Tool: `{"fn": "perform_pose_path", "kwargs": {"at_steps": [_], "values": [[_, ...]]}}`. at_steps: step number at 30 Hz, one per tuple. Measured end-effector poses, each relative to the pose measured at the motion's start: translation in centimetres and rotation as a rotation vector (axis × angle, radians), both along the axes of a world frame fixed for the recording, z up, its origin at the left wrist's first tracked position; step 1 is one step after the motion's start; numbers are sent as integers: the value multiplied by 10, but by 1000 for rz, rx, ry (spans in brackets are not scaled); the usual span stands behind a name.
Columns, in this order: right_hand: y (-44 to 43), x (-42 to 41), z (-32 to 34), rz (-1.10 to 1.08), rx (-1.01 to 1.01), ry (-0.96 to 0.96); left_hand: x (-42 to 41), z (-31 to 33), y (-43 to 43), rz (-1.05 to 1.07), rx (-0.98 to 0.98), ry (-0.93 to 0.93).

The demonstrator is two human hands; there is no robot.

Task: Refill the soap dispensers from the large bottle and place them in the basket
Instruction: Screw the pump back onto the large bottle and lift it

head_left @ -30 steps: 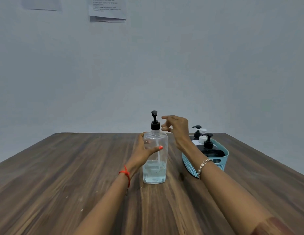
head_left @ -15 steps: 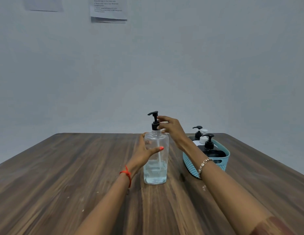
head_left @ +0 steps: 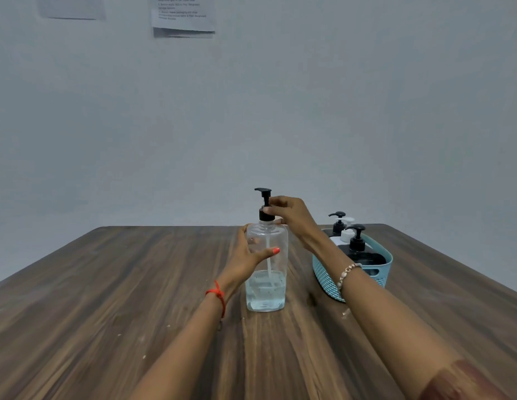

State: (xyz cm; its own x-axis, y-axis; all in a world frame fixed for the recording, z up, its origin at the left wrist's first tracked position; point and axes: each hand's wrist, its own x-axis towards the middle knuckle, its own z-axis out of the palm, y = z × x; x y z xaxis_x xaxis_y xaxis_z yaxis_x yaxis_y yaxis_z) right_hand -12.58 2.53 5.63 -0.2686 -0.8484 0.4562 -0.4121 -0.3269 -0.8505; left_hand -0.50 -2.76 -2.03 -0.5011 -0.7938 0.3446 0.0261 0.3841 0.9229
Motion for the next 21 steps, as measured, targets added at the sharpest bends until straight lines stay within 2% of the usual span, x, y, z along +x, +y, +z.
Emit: {"fn": "perform_pose_path", "kwargs": {"at_steps": [3, 8, 11, 13, 19, 21], "values": [[2, -5, 1, 14, -18, -22, 0, 0, 2, 7, -2, 9], [-7, 5, -7, -131, -40, 41, -1, 0, 0, 17, 5, 8], [-5, -3, -5, 54, 31, -12, -1, -1, -2, 15, 0, 18], [-2, -5, -4, 102, 31, -39, -1, -1, -3, 17, 6, 18], [-5, 21, -10, -247, -64, 32, -2, -2, -2, 15, -10, 25], [-7, 20, -11, -230, -50, 63, -1, -1, -2, 13, -13, 26]]}}
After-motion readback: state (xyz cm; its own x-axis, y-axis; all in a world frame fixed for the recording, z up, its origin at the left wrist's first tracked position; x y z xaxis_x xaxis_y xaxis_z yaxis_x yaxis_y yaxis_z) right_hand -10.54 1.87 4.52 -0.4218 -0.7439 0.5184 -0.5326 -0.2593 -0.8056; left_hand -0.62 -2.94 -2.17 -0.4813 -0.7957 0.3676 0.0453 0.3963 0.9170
